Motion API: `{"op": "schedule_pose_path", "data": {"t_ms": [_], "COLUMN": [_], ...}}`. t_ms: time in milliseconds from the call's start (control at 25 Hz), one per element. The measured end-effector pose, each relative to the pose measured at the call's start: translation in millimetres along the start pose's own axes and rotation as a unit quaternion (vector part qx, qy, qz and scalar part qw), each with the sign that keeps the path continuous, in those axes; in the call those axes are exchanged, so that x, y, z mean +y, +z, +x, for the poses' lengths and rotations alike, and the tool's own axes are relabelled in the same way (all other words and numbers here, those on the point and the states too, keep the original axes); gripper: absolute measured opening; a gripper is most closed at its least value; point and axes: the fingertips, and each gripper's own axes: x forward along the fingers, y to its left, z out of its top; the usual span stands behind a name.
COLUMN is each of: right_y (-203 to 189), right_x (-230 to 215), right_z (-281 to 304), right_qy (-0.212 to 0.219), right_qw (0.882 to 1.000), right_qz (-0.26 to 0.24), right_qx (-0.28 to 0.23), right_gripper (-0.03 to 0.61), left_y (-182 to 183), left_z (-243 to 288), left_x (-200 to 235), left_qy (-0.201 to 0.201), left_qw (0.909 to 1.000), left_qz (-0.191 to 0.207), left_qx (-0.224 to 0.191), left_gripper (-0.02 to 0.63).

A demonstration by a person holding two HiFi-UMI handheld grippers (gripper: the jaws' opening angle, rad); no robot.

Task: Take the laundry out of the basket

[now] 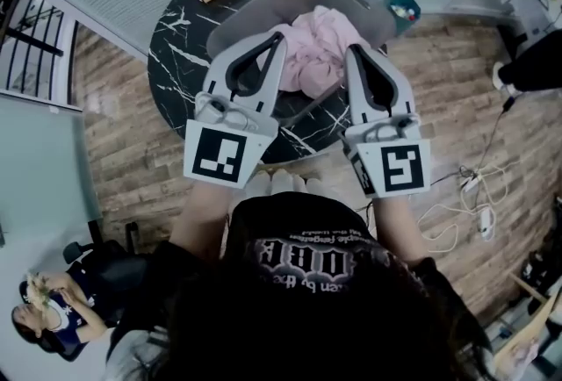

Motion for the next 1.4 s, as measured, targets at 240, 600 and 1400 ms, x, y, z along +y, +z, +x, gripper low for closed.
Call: {"op": "schedule_pose_path", "data": {"t_ms": [240,600,1400], "right_y": [-1,-9,-28], "right_x": [-9,-32,-83], "right_z": [-4,8,46], "right_qy": [0.008,-0.011,-0.075], "right_qw": [1.000,1.000,0.997], "right_qz": [0.002,0.012,0.026], "right_qx": [-0.003,0.001,0.018], "right_gripper": [0.028,0.028,0.029], "left_y": [7,-6,-82], "left_z": [23,71,158], "left_x": [0,-5,-24], "left_qy": [-0.031,-0.095,-0.270], "left_qw": [0.9995,0.9949,0.9601], "left_qz": [0.009,0.023,0.002], "left_qx": [0.005,0.023,0.072], "left_gripper": [0.000,0.002,0.294]}}
